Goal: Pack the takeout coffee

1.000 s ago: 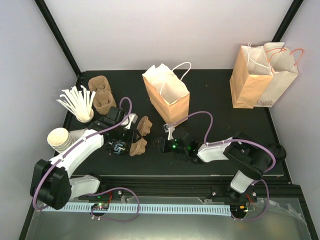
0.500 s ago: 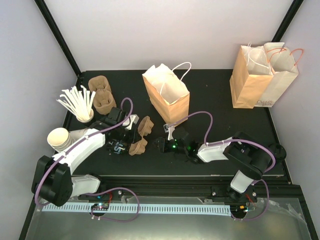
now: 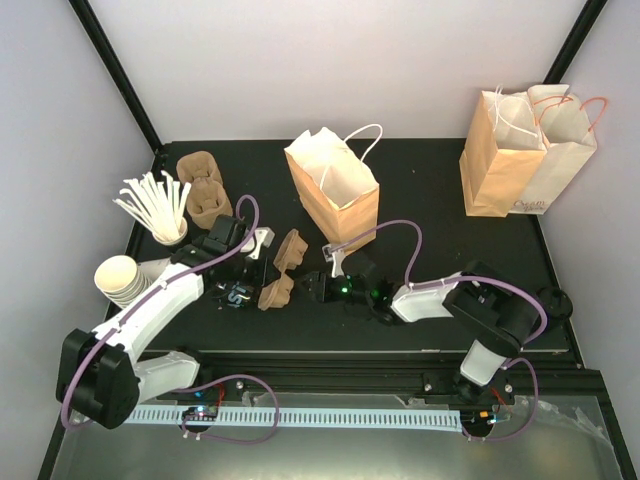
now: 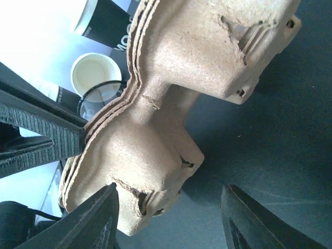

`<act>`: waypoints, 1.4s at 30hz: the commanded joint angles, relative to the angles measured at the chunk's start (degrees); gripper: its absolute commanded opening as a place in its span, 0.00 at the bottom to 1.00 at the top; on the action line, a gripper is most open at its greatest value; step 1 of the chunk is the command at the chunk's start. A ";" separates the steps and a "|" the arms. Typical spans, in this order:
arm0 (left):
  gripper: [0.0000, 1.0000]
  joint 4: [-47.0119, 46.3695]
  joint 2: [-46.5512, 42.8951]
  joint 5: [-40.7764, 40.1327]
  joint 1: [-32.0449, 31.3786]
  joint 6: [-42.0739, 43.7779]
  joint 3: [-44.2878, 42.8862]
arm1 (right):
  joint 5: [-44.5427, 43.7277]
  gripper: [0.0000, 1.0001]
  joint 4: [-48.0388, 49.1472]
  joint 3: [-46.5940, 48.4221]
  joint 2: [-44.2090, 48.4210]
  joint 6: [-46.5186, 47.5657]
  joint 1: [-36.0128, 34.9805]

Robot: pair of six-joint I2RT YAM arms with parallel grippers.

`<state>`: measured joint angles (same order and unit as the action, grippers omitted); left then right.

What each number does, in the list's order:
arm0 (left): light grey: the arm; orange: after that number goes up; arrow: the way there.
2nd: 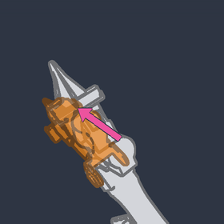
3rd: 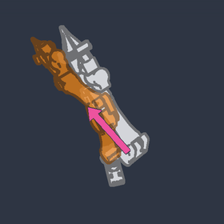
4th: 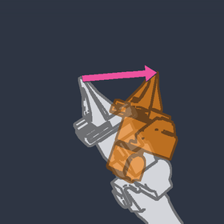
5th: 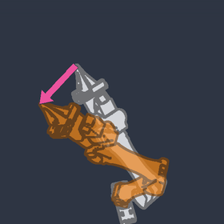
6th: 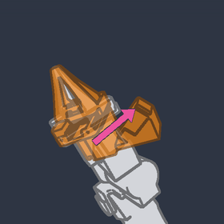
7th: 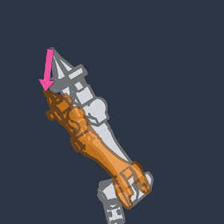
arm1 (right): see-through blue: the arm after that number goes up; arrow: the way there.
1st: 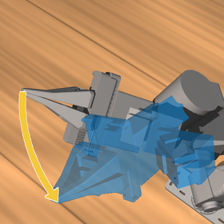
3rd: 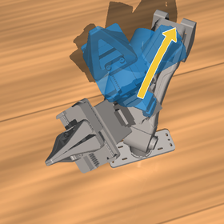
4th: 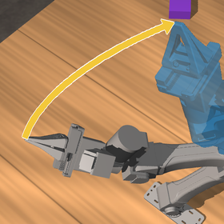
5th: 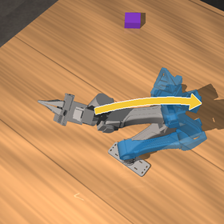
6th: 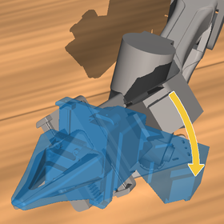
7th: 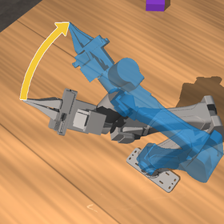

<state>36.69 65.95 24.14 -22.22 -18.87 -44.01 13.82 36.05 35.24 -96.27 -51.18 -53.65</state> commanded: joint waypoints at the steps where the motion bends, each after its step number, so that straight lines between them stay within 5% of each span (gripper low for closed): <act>1: 0.04 1.17 -1.98 -0.20 -0.22 -0.20 -2.82 | 0.67 0.60 2.99 1.14 -0.50 0.05 -0.21; 12: 0.04 -6.58 -1.92 6.36 -0.24 -4.91 2.47 | 1.68 0.91 6.06 1.50 -2.64 1.18 -2.69; 18: 0.05 -9.23 -1.55 8.31 -0.27 -6.36 3.97 | 1.02 1.00 5.20 2.27 -4.41 1.58 -3.45; 42: 0.05 -7.82 0.44 7.89 -0.28 -5.11 2.58 | -1.59 0.87 7.01 -2.87 -4.22 -0.05 -3.43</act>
<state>29.10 66.06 31.24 -22.52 -24.67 -39.22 14.68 42.96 35.20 -100.55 -50.43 -57.06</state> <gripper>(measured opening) 0.059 0.875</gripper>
